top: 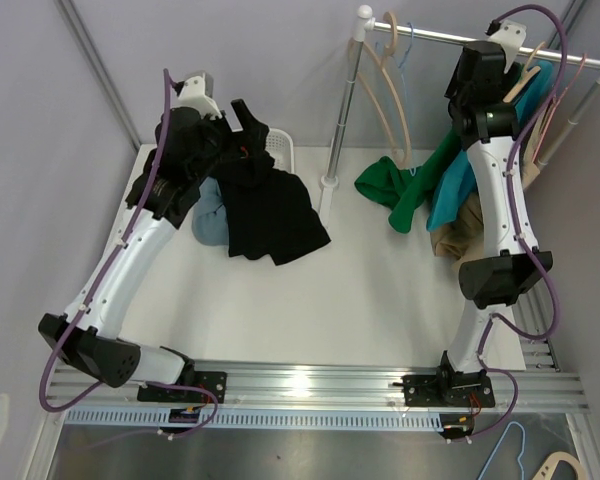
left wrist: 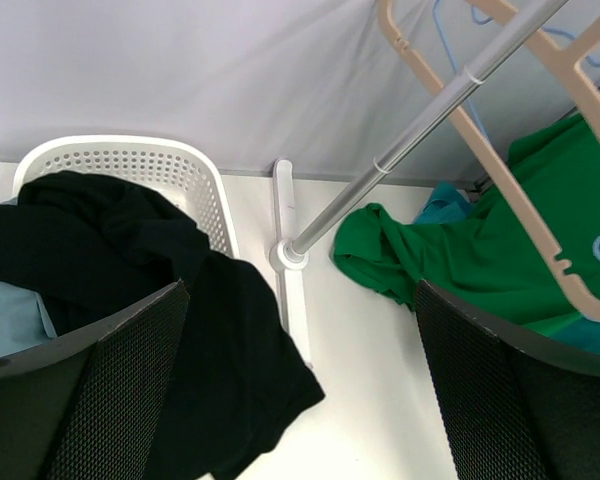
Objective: Remove the t-shirt from the hanger
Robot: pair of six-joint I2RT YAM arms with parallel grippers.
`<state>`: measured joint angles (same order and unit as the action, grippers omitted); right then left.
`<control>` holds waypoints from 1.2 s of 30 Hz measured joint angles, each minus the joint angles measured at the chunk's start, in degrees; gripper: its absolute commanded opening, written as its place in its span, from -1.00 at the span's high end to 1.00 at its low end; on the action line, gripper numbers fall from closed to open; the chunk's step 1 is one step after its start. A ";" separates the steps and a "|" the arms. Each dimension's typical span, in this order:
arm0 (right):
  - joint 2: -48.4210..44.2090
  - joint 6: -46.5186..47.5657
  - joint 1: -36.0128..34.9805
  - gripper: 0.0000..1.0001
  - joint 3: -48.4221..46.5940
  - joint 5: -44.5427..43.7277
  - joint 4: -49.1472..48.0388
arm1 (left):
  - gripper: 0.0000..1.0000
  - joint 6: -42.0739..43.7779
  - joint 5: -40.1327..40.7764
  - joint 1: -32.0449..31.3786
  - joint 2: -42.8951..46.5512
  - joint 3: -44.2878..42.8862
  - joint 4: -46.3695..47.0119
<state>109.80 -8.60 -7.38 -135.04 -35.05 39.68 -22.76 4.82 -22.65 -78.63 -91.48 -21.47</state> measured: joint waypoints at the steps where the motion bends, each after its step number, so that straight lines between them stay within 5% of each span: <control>1: 0.37 0.68 0.00 -0.15 0.00 -0.50 -0.92 | -0.99 0.33 0.00 0.00 -0.35 0.00 0.11; 5: 2.05 3.43 -0.02 -0.05 0.00 -2.10 -5.11 | -0.99 0.85 -0.02 0.00 -2.40 -0.02 0.83; 7: 3.02 5.11 -0.11 0.31 -0.11 -3.10 -7.17 | -0.99 0.90 -0.04 0.00 -3.67 -0.15 0.85; 13: 6.40 9.49 -0.61 0.14 -0.24 -6.67 -11.43 | -0.99 0.90 -0.42 0.00 -6.88 -0.28 0.81; 14: 6.86 10.25 -0.70 0.22 -0.24 -7.34 -12.00 | -0.99 0.92 -0.44 0.00 -7.19 -0.28 0.81; 15: 7.28 10.88 -0.79 0.55 -0.24 -7.80 -12.35 | -0.99 0.92 -0.42 0.00 -7.37 -0.28 0.79; 19: 8.00 12.48 -0.83 1.00 -0.24 -9.35 -13.92 | -0.99 0.96 -0.42 0.00 -7.54 -0.31 0.81; 30: 7.93 13.20 -2.32 1.00 -0.24 -8.61 -14.91 | -0.99 0.94 -0.50 0.00 -7.54 -0.37 0.83; 36: 5.62 11.37 -4.11 1.00 -0.20 -1.20 -10.58 | -0.99 0.85 -0.57 0.00 -7.28 -0.35 0.83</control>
<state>115.42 2.76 -11.49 -135.24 -36.25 29.10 -21.91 4.25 -22.65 -85.91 -91.83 -20.64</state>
